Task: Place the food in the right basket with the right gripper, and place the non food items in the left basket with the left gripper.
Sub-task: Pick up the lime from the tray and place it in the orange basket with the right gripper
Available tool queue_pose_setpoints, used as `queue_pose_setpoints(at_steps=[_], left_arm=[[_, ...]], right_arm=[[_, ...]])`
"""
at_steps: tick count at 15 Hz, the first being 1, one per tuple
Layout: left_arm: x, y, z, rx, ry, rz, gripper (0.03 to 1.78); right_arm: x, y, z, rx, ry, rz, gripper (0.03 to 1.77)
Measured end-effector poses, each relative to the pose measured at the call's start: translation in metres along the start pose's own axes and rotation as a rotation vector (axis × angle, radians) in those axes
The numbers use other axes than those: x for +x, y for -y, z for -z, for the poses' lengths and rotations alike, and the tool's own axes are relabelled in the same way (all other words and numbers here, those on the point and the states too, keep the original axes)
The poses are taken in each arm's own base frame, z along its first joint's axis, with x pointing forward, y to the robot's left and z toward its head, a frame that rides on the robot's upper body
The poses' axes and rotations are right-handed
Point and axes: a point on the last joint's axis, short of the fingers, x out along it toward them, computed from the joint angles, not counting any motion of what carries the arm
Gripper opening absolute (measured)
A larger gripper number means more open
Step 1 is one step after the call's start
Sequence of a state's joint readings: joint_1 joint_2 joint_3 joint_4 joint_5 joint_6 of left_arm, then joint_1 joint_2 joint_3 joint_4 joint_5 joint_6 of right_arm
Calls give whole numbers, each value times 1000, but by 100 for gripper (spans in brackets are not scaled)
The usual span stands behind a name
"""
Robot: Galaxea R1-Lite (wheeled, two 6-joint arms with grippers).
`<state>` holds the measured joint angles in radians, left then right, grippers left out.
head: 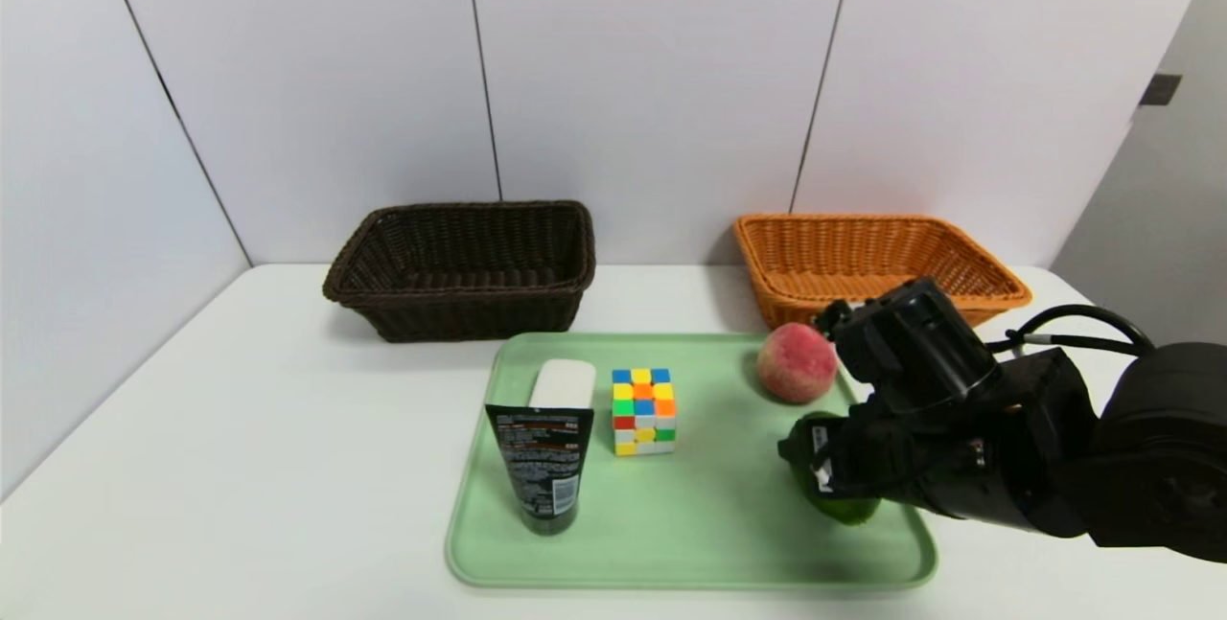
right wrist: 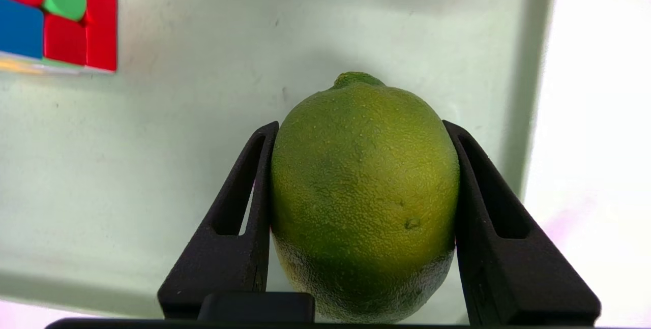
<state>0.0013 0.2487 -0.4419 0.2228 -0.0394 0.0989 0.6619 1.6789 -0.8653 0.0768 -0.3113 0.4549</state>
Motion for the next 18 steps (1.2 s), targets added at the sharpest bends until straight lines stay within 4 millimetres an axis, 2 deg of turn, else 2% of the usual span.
queue_pose_setpoints(at_steps=[3, 8, 11, 13, 18], left_arm=[[0, 0, 0, 1, 0, 0, 169], [-2, 0, 3, 1, -14, 2, 169], [-4, 1, 6, 0, -20, 3, 169], [-5, 1, 6, 1, -17, 5, 169], [-4, 1, 8, 1, -23, 9, 169]], right_arm=[[-11, 3, -7, -22, 49, -5, 97], [-21, 19, -35, -43, 210, 48, 97], [-25, 32, -56, -94, 367, 71, 97], [-35, 35, -73, -90, 479, 68, 97], [-55, 56, -119, -95, 616, 118, 96]])
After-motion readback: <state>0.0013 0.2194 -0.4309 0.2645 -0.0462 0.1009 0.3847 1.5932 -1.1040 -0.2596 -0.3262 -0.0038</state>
